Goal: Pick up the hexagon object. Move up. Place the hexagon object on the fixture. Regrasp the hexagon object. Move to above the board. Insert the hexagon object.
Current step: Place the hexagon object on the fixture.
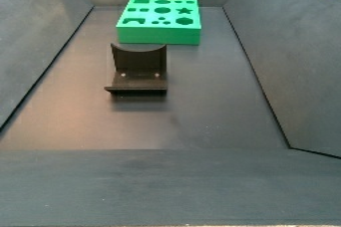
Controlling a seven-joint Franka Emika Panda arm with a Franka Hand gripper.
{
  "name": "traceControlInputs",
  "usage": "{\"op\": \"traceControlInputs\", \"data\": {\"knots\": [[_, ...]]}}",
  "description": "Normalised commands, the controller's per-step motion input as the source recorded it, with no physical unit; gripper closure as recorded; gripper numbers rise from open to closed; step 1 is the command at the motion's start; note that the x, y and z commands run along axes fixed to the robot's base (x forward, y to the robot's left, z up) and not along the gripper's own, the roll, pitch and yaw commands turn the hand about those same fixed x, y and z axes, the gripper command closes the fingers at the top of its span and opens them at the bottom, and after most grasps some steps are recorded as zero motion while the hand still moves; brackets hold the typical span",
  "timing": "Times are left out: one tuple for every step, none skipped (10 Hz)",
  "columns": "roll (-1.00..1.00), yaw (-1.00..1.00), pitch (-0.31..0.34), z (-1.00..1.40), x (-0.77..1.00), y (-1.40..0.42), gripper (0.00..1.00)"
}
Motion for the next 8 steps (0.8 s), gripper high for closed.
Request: {"op": "traceControlInputs", "data": {"knots": [[0.07, 0.07, -0.007, -0.01, 0.31, -0.07, 1.0], [-1.0, 0.15, 0.306, -0.31, 0.86, 0.58, 1.0], [-1.0, 0.14, 0.31, -0.3, 0.79, 0.59, 1.0], [-1.0, 0.09, 0.309, -0.16, 0.69, 0.44, 1.0], [-1.0, 0.07, 0.323, -0.06, 0.61, 0.27, 1.0], [-1.0, 0.04, 0.33, -0.03, 0.5, 0.1, 1.0], [-1.0, 0.03, 0.334, -0.03, 0.45, 0.08, 1.0], [-1.0, -0.02, 0.338, -0.02, 0.35, 0.07, 1.0]]}}
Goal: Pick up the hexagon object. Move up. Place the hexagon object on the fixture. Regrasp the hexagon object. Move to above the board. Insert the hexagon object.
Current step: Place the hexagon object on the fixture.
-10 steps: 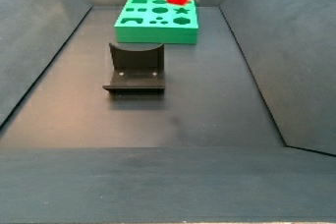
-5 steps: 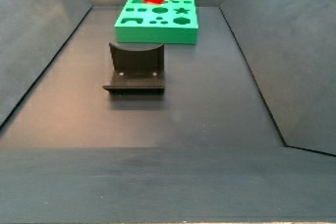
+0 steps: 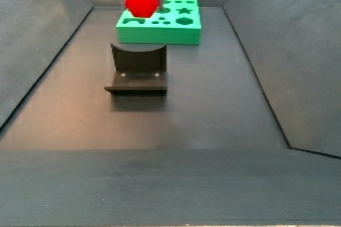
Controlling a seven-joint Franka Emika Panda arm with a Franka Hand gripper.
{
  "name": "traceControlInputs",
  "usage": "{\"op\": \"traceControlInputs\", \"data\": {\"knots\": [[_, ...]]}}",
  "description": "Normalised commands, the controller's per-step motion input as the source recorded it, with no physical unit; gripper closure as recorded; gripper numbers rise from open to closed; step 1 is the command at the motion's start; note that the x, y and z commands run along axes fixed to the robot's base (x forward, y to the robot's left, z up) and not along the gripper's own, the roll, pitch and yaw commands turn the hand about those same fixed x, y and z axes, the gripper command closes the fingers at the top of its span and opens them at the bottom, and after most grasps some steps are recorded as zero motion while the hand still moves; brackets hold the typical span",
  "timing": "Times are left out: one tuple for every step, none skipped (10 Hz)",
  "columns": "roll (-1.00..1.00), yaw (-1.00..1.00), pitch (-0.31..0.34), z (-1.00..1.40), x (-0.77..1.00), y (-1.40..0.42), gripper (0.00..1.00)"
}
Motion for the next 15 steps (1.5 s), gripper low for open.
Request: {"op": "traceControlInputs", "data": {"knots": [[-1.0, -0.06, 0.344, -0.01, 0.27, 0.06, 1.0], [-0.82, -0.11, 0.289, -0.01, 0.18, 0.05, 1.0], [-0.7, -0.13, 0.254, -0.01, 0.14, 0.05, 1.0], [-0.47, -0.14, 0.176, 0.0, 0.07, 0.05, 1.0], [-0.3, -0.14, 0.126, 0.0, 0.06, 0.04, 1.0], [-1.0, -0.14, 0.007, -1.0, 0.1, 0.06, 1.0], [-1.0, -0.14, -0.004, -1.0, 0.1, 0.06, 1.0], [-1.0, -0.13, 0.006, -1.0, 0.11, 0.07, 1.0], [-1.0, -0.13, 0.031, -1.0, 0.12, 0.07, 1.0], [-1.0, -0.13, 0.038, -1.0, 0.13, 0.08, 1.0], [-1.0, -0.14, 0.04, -1.0, 0.14, 0.09, 1.0], [-0.85, -0.13, 0.039, -1.0, 0.15, 0.09, 1.0], [-0.62, -0.12, 0.031, -1.0, 0.16, 0.1, 1.0], [-0.45, -0.11, 0.032, -1.0, 0.17, 0.11, 1.0], [-0.3, -0.1, 0.035, -1.0, 0.18, 0.11, 1.0]]}}
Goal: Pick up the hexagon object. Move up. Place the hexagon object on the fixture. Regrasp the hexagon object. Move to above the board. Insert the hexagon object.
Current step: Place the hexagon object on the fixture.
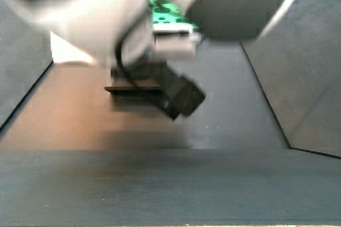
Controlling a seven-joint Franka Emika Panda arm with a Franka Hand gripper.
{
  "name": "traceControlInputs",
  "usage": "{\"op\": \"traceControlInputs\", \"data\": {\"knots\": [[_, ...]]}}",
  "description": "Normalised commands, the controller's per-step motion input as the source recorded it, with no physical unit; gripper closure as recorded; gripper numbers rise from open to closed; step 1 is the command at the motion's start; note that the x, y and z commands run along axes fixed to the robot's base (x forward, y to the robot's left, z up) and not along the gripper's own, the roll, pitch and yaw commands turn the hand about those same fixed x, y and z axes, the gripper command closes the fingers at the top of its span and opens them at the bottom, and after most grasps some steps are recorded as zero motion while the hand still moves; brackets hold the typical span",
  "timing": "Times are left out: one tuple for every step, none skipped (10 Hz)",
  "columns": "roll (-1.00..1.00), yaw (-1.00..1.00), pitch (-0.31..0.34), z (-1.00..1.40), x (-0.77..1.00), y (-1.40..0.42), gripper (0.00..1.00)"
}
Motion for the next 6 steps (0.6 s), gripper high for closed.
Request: {"op": "traceControlInputs", "data": {"knots": [[-0.22, -0.09, 0.032, -1.0, 0.18, 0.11, 1.0], [-0.18, -0.09, 0.024, -0.82, 0.15, 0.1, 1.0], [-0.16, -0.09, 0.013, -0.57, 0.12, 0.08, 1.0], [-0.12, -0.08, 0.005, -0.46, 0.08, 0.06, 1.0], [-0.1, -0.07, -0.005, -0.46, 0.08, 0.05, 1.0], [0.0, 0.0, 0.0, -0.17, 0.0, -0.5, 1.0]]}}
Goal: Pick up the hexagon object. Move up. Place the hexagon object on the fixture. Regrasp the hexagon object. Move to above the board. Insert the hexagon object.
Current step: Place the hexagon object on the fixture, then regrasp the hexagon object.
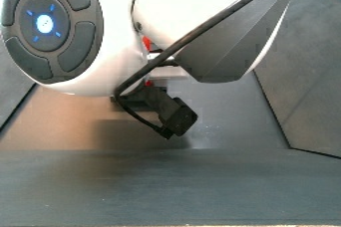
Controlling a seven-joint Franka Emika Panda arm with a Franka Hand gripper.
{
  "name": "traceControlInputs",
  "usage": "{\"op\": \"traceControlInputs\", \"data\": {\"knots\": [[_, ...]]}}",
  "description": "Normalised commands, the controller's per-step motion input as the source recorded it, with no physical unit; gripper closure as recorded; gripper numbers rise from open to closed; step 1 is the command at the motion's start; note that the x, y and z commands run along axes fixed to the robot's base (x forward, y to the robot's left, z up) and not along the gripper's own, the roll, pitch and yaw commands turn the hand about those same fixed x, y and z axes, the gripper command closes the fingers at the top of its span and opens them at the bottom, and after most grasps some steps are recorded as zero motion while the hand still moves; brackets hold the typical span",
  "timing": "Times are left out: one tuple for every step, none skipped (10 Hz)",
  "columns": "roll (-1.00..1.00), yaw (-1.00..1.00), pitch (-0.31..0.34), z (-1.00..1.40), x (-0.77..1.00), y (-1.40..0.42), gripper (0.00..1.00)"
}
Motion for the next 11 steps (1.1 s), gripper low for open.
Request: {"op": "traceControlInputs", "data": {"knots": [[0.0, 0.0, 0.0, 0.0, 0.0, 0.0, 0.0], [0.01, 0.01, 0.028, 1.0, 0.0, 0.0, 0.0], [0.02, 0.01, 0.035, 1.0, -0.01, 0.0, 0.0], [0.03, 0.01, 0.04, 1.0, -0.02, 0.0, 0.0], [0.06, 0.01, 0.046, 1.0, -0.03, -0.01, 0.0], [0.07, 0.0, 0.051, 1.0, -0.04, -0.01, 0.0], [0.06, 0.0, 0.055, 0.92, -0.04, -0.01, 0.0], [0.06, -0.01, 0.057, 0.74, -0.04, 0.0, 0.0], [0.06, -0.02, 0.058, 0.5, -0.03, 0.0, 0.0], [0.06, -0.02, 0.054, 0.32, -0.03, 0.0, 0.0], [1.0, 0.01, 0.046, 1.0, -0.08, -0.97, 0.0]]}}
